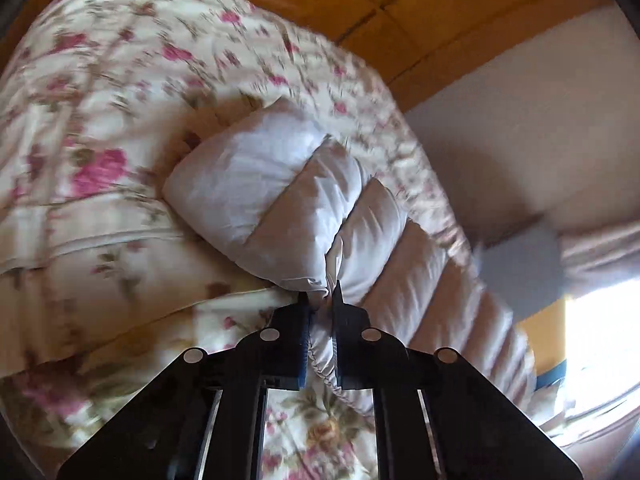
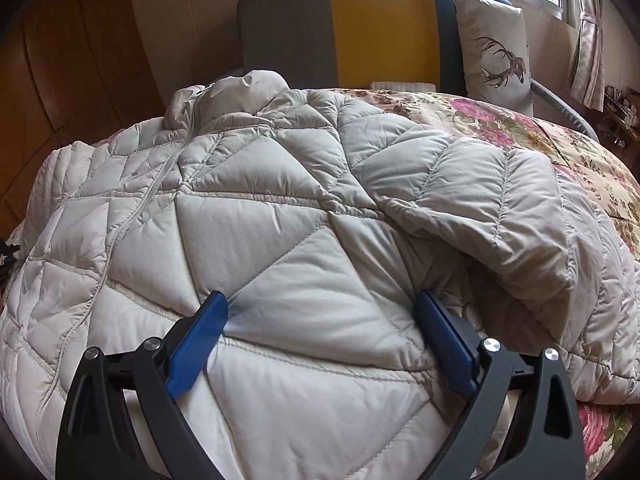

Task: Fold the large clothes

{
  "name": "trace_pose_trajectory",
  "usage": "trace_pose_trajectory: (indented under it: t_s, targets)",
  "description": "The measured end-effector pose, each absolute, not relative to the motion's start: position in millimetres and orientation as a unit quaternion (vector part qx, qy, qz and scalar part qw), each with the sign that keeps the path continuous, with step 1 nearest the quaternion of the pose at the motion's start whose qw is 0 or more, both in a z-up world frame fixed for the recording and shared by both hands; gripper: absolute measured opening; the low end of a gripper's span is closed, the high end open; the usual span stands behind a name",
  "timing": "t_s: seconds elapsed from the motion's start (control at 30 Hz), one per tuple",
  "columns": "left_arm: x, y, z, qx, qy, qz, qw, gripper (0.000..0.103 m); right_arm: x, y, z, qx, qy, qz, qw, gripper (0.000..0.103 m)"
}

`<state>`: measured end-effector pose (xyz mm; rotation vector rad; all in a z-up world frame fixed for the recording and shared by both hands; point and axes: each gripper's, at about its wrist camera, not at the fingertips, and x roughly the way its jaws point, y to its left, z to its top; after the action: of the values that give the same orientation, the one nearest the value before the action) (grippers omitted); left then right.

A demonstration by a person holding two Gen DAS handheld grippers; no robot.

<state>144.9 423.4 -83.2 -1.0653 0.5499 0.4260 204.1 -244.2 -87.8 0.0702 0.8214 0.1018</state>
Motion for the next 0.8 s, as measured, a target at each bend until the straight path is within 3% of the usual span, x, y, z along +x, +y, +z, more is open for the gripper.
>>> trace_pose_trajectory:
  t_s: [0.2, 0.5, 0.6, 0.8]
  targets:
    - [62, 421, -71, -0.574, 0.160, 0.167, 0.786, 0.008, 204, -244, -87, 0.034, 0.399, 0.049, 0.915, 0.095]
    - [40, 403, -102, -0.588, 0.193, 0.161, 0.769, 0.008, 204, -244, -87, 0.034, 0.399, 0.048, 0.915, 0.095]
    - [47, 397, -81, -0.561, 0.184, 0.174, 0.788, 0.008, 205, -244, -87, 0.035, 0.398, 0.049, 0.915, 0.095]
    - [67, 352, 11, -0.454, 0.137, 0.146, 0.869, 0.008, 205, -245, -87, 0.035, 0.399, 0.049, 0.915, 0.095]
